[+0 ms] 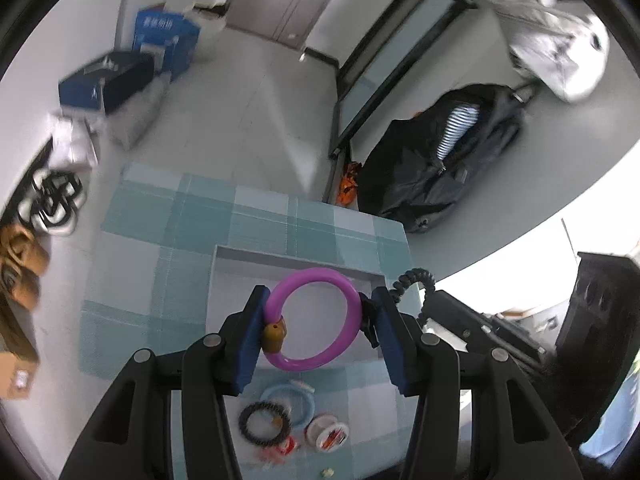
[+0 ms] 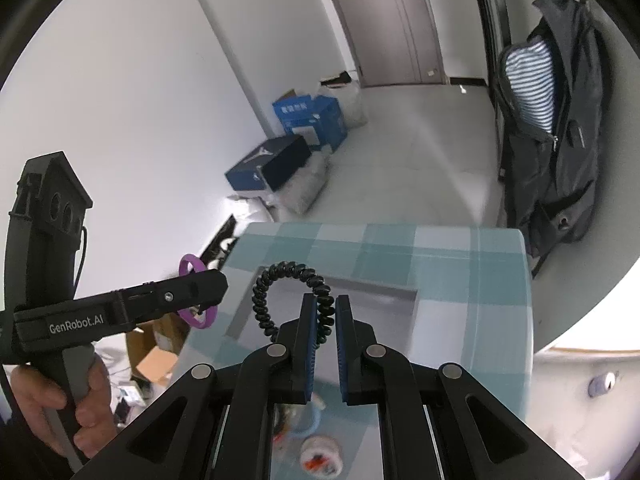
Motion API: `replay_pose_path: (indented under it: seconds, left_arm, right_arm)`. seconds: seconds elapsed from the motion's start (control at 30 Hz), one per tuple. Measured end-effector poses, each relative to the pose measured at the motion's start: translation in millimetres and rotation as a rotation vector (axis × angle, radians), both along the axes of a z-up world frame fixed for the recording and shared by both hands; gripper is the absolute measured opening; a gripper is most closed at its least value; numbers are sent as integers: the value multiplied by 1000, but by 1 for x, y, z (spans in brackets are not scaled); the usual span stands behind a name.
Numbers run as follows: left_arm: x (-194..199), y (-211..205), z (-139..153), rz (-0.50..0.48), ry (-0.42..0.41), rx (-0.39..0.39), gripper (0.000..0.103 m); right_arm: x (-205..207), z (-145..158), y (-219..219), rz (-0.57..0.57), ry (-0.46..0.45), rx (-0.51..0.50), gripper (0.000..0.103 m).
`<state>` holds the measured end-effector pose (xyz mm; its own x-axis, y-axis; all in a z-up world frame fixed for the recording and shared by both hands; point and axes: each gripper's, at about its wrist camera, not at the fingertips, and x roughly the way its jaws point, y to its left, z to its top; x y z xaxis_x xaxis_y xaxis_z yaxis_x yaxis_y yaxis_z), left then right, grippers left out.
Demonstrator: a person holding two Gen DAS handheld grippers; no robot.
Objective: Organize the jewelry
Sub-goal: 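Carry both items over the grey box and open both grippers to drop them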
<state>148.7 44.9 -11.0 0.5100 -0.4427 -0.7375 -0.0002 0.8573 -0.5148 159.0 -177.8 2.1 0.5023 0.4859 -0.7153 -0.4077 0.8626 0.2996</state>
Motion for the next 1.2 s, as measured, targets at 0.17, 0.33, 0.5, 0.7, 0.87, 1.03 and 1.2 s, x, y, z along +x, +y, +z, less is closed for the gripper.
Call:
replay_pose_path:
  seconds: [0.17,0.33,0.5,0.7,0.87,1.03,1.2]
  left_arm:
    - [22,-4,-28,-12,74,-64,46]
    - [38,-15,-40,-53,125,-85,46]
    - [45,-15,-49,-72,165,-179,47]
    - [51,-9,-51,-47,204,-218,48]
    - [46,-3,-44,-23,182,-179,85]
    - [39,-2,-33,-12,126,-85,86]
    - [31,-11,-25,-17,76,36,86]
  right_arm:
    - [18,-25,5,12,50,-33,8]
    - [28,-43,6,29,95,-49,8]
    - [34,-51,7,33,130,-44,8]
    - [39,-58,8,39,159,-39,11]
    - [36,-52,0,41,153,-9,39]
    - [26,-39,-7,29,97,7,57]
    - [20,-31,-9,29,51,1,80]
